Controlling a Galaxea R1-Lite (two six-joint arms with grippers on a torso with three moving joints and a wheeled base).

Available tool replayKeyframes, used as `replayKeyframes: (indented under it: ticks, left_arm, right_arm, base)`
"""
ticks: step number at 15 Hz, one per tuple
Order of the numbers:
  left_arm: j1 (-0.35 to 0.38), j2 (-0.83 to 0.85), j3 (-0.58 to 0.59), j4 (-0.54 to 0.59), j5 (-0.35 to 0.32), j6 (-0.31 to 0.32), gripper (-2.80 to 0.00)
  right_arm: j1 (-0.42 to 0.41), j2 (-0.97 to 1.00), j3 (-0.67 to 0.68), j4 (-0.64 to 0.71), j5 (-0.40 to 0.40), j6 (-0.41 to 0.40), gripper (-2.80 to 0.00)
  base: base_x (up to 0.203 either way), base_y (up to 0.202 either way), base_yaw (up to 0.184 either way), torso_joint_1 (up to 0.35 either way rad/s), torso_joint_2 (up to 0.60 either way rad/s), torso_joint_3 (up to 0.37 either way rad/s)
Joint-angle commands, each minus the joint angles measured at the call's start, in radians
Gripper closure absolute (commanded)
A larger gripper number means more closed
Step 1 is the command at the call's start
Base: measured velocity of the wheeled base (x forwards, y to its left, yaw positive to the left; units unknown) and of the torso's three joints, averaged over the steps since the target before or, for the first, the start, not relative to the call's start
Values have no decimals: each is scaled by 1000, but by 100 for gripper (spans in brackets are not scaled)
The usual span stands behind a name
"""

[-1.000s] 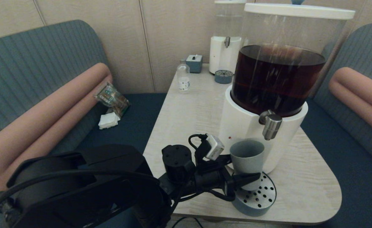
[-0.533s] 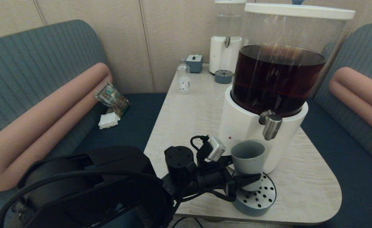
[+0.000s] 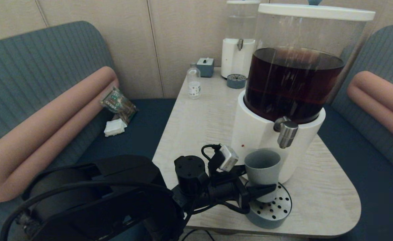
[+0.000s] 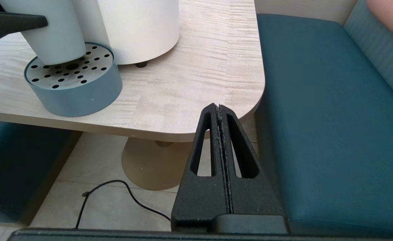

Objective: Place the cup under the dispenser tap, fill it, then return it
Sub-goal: Place it under the water dispenser

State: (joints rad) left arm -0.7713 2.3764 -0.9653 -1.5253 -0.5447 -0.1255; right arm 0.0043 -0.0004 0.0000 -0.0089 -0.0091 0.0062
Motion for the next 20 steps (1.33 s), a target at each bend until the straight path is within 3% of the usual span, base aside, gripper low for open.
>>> replayKeyframes:
  ticks: [1, 2, 20]
  left_arm:
    - [-3, 7, 0, -5, -3, -2, 0]
    - [-3, 7, 0, -5, -3, -2, -280]
    - [-11, -13, 16, -5, 29, -3, -280]
  right_arm:
    - [0, -1, 0, 0, 0, 0, 0]
    - [0, -1, 0, 0, 0, 0, 0]
    - [0, -1, 0, 0, 0, 0, 0]
  base:
    - [0, 0, 0, 0, 0, 0]
    - [0, 0, 0, 0, 0, 0]
    - [0, 0, 0, 0, 0, 0]
